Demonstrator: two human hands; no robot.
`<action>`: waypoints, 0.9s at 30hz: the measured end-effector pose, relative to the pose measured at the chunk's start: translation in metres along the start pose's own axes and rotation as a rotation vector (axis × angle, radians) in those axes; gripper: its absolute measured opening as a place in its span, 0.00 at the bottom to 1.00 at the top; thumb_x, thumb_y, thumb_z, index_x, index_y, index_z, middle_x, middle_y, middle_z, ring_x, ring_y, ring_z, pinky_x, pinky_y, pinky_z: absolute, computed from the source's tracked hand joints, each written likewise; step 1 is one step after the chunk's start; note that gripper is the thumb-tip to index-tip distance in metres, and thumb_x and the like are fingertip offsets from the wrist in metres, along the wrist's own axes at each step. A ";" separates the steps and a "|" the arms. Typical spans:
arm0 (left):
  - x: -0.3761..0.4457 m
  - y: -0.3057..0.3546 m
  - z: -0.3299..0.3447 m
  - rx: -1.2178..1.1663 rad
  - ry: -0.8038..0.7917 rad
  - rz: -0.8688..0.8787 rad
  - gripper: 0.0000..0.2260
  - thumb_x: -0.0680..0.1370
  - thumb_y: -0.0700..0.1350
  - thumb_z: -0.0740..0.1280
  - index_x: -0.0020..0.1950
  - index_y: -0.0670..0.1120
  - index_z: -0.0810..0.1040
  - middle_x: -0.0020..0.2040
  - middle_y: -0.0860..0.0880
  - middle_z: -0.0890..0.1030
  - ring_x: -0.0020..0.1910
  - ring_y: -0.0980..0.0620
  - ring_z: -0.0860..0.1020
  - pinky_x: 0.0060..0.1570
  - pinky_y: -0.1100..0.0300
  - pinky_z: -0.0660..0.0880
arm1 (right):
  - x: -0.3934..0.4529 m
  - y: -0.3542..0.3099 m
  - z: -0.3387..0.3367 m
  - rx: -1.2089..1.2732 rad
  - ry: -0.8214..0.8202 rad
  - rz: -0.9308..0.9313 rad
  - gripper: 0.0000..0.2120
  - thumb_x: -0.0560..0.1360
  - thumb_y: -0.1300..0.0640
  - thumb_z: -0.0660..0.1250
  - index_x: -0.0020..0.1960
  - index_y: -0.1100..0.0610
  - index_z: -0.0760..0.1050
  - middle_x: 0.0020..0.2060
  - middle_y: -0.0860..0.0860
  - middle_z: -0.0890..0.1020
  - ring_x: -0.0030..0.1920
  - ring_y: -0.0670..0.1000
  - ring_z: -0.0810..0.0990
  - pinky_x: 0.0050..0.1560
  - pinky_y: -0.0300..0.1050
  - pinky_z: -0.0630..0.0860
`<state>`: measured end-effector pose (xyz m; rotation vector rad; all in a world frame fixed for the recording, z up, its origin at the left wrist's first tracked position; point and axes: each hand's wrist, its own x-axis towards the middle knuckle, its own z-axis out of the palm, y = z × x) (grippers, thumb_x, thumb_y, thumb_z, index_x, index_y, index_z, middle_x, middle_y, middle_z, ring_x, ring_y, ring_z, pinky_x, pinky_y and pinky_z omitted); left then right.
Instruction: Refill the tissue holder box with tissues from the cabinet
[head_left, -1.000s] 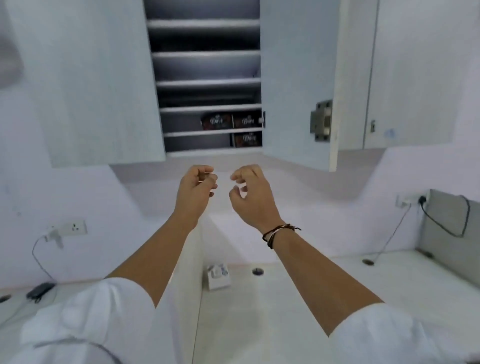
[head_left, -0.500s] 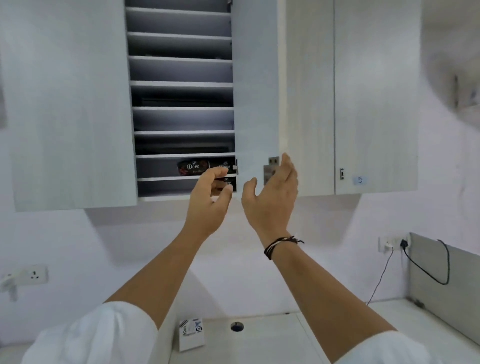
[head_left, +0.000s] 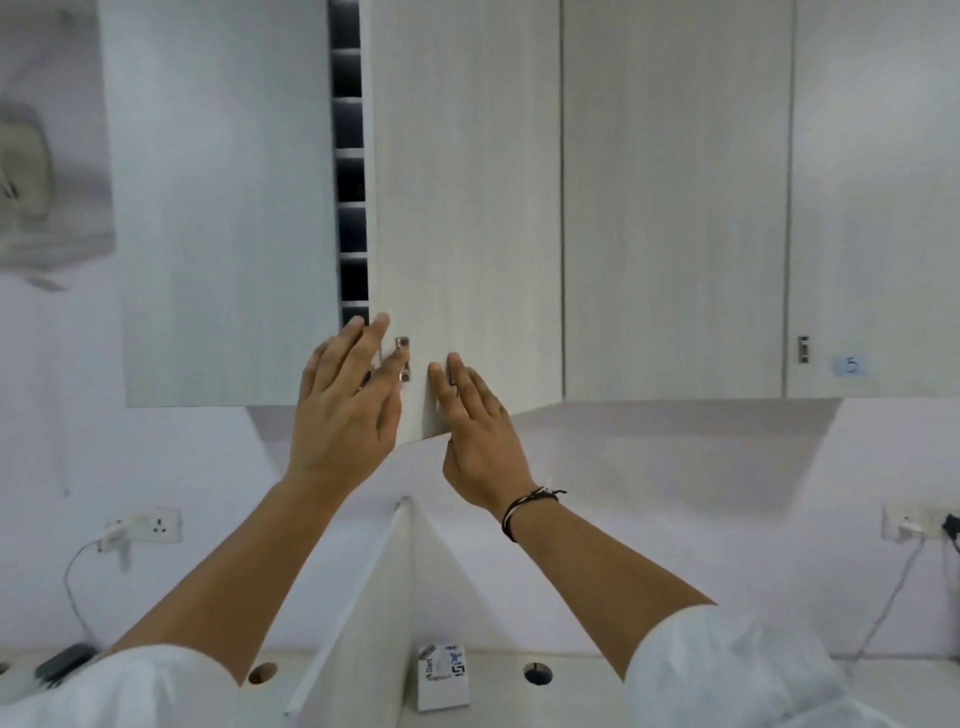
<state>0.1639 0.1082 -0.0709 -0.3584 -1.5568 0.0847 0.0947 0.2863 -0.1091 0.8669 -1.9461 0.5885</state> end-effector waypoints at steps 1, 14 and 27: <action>-0.007 -0.019 0.007 0.055 -0.035 0.013 0.16 0.82 0.38 0.66 0.70 0.40 0.82 0.79 0.40 0.74 0.78 0.36 0.72 0.75 0.38 0.69 | 0.009 -0.002 0.013 -0.033 -0.028 0.003 0.43 0.76 0.67 0.55 0.86 0.46 0.45 0.86 0.49 0.48 0.86 0.52 0.47 0.84 0.55 0.53; -0.021 -0.168 0.119 0.181 -0.986 -0.138 0.41 0.80 0.44 0.60 0.87 0.50 0.38 0.87 0.51 0.33 0.87 0.46 0.41 0.85 0.45 0.41 | 0.110 0.003 0.132 -0.397 -0.474 0.217 0.43 0.78 0.59 0.63 0.86 0.48 0.42 0.85 0.48 0.36 0.85 0.56 0.37 0.83 0.61 0.51; -0.017 -0.180 0.163 -0.090 -0.848 -0.317 0.36 0.78 0.48 0.65 0.85 0.46 0.60 0.87 0.44 0.58 0.85 0.41 0.58 0.83 0.44 0.55 | 0.130 -0.006 0.149 -0.326 -0.472 0.349 0.36 0.76 0.56 0.66 0.82 0.51 0.59 0.85 0.54 0.48 0.84 0.60 0.49 0.79 0.64 0.60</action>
